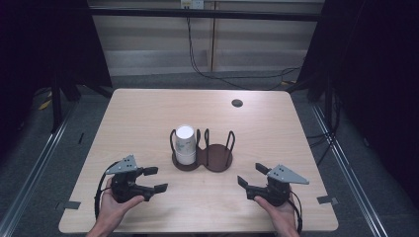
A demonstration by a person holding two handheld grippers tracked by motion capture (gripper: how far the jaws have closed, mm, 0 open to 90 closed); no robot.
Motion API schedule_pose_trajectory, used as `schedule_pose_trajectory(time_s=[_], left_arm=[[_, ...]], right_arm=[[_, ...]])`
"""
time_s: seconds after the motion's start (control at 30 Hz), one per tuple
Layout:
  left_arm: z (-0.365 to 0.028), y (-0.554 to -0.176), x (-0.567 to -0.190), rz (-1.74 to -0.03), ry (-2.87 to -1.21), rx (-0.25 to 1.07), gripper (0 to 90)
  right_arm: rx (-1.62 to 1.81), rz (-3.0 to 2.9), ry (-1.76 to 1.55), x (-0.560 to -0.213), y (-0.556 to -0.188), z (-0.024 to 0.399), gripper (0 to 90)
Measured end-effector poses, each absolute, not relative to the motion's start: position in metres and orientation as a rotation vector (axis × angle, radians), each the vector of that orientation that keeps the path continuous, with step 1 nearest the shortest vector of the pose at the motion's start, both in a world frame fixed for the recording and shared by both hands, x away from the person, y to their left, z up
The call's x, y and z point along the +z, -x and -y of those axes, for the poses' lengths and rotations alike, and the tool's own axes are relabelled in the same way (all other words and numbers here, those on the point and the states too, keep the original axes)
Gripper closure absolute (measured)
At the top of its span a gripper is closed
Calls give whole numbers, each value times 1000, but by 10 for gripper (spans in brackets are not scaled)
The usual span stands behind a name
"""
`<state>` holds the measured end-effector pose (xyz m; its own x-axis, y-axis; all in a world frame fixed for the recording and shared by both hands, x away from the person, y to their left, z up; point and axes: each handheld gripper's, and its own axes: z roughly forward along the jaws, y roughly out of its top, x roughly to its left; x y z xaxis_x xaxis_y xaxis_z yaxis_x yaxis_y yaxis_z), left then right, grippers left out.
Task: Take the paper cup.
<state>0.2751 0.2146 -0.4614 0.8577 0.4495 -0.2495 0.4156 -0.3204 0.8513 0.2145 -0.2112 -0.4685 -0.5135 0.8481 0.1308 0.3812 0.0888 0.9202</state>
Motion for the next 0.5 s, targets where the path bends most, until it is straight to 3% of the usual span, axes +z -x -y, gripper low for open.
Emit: schedule_pose_trajectory(time_s=[0.5], left_arm=[[-211,-280,-445,-637,-1926,63,261]], right_arm=[[1478,-1955,-1250,-471,-215,213,185]])
